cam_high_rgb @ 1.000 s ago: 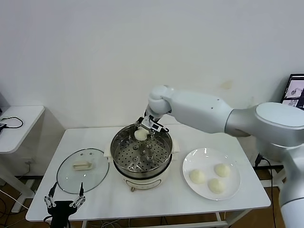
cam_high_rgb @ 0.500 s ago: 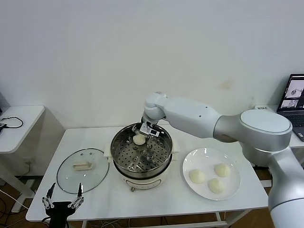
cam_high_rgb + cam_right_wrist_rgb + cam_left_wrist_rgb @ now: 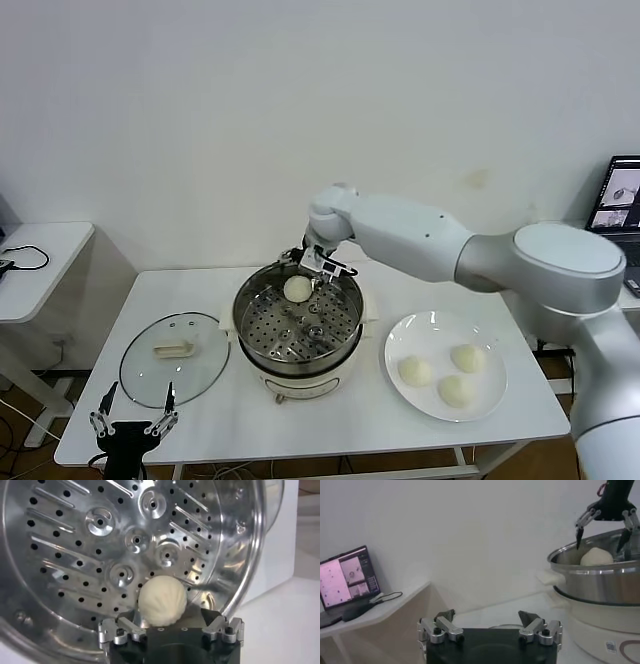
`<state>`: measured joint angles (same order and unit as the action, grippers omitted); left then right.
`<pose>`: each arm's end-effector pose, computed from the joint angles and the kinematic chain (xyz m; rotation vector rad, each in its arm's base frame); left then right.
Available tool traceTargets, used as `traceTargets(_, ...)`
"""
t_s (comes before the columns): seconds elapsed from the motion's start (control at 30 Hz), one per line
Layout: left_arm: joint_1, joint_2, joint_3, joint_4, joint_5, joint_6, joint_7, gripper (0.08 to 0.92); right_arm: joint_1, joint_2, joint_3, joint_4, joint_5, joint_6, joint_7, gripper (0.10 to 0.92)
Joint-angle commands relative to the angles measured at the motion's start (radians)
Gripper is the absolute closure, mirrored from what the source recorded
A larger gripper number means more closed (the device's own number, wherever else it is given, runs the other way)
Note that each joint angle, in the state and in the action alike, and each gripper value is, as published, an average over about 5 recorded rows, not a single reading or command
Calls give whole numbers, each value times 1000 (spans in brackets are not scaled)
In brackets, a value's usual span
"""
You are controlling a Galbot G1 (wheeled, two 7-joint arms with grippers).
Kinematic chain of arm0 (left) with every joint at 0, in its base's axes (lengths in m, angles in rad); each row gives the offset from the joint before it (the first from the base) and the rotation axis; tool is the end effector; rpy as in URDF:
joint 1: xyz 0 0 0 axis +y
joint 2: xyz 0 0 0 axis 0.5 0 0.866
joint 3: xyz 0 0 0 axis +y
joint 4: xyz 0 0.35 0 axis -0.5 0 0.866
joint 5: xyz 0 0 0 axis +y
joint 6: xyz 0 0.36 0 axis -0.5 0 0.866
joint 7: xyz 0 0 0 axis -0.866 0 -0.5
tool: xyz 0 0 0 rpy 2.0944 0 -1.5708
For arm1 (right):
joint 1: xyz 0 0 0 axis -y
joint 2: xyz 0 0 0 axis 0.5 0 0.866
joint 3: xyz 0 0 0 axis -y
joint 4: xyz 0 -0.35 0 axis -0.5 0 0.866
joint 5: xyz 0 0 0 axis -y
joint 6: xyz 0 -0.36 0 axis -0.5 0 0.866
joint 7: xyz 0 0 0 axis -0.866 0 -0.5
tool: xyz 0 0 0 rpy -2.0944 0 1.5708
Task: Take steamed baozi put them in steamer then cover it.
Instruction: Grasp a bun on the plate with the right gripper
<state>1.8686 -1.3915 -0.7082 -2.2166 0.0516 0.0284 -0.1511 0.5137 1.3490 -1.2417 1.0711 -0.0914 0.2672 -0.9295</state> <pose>0.1034 0.0757 -0.2899 0.2477 -2.9303 -0.4771 0.5773 0.1875 -0.0668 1.8908 -0.8601 2.3472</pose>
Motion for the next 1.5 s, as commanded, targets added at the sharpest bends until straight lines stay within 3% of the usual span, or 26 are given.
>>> traceTargets(0.03,0,2,0,-3,0,1,2,177,141,-175,-2,292,289,-373,-106,203)
traceTargets(0.3,-7,10,3,-18,4,5,13,177,141,-505,24,525,363,-601,-64,203)
traceTargets(0.7,-24,34,2,-16,13,13,22,177,-31,-879,62,689,255,-665,-52,203)
traceTargets(1.03,-27,33,-8,-13,13,17,25,177,-306,-918,190,657,113,-633,-62,203)
traceTargets(1.5,-39,23,-9,-9,13,30,31,177,-475,-759,248,544,53,-632,-37,203)
